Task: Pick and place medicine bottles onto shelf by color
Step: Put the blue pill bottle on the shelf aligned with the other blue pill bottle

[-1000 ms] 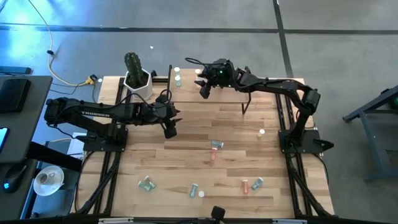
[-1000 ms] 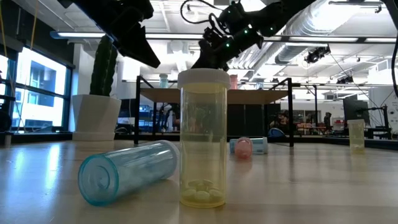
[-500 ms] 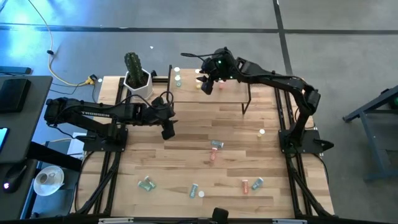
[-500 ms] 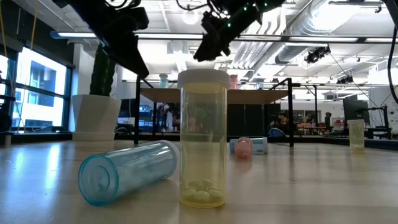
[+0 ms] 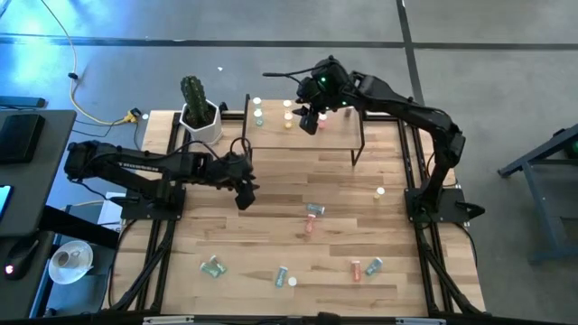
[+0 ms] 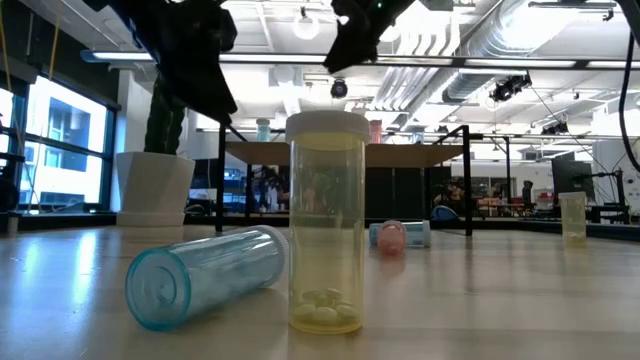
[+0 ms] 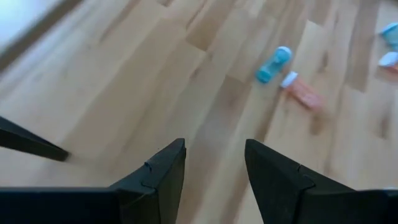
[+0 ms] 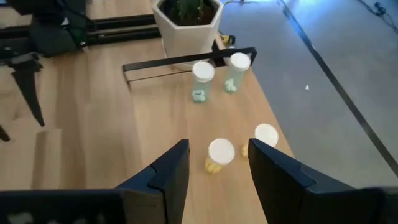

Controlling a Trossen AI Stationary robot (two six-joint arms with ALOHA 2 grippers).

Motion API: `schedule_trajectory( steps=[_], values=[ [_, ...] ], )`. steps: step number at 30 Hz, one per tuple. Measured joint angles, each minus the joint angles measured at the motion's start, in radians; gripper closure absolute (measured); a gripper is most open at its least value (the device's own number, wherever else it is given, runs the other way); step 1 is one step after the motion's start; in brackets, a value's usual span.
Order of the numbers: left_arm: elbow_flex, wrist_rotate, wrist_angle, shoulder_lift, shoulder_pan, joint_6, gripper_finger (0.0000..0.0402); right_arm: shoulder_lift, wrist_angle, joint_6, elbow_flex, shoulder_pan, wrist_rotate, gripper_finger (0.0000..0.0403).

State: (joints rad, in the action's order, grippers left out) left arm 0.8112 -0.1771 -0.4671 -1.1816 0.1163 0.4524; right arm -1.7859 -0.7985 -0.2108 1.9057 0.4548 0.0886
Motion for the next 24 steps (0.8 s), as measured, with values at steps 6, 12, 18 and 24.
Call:
schedule_trajectory(
  steps=[6,12,18,24],
  values=[
    [0.0,-0.035,0.034,-0.009,-0.081,0.081,0.0245,0.012,-0.145,-0.001,0.063,-0.028,0.0,0.0247],
    [0.0,-0.043,0.103,-0.027,-0.133,0.101,0.0245,0.076,-0.262,-0.006,0.044,-0.062,-0.001,0.0247],
    [0.001,-0.042,0.115,-0.063,-0.176,0.173,0.0245,0.099,-0.359,0.019,0.043,-0.11,-0.009,0.0247],
    [0.001,-0.042,0.133,-0.095,-0.194,0.183,0.0245,0.118,-0.373,0.039,-0.048,-0.159,-0.009,0.0247]
  ],
)
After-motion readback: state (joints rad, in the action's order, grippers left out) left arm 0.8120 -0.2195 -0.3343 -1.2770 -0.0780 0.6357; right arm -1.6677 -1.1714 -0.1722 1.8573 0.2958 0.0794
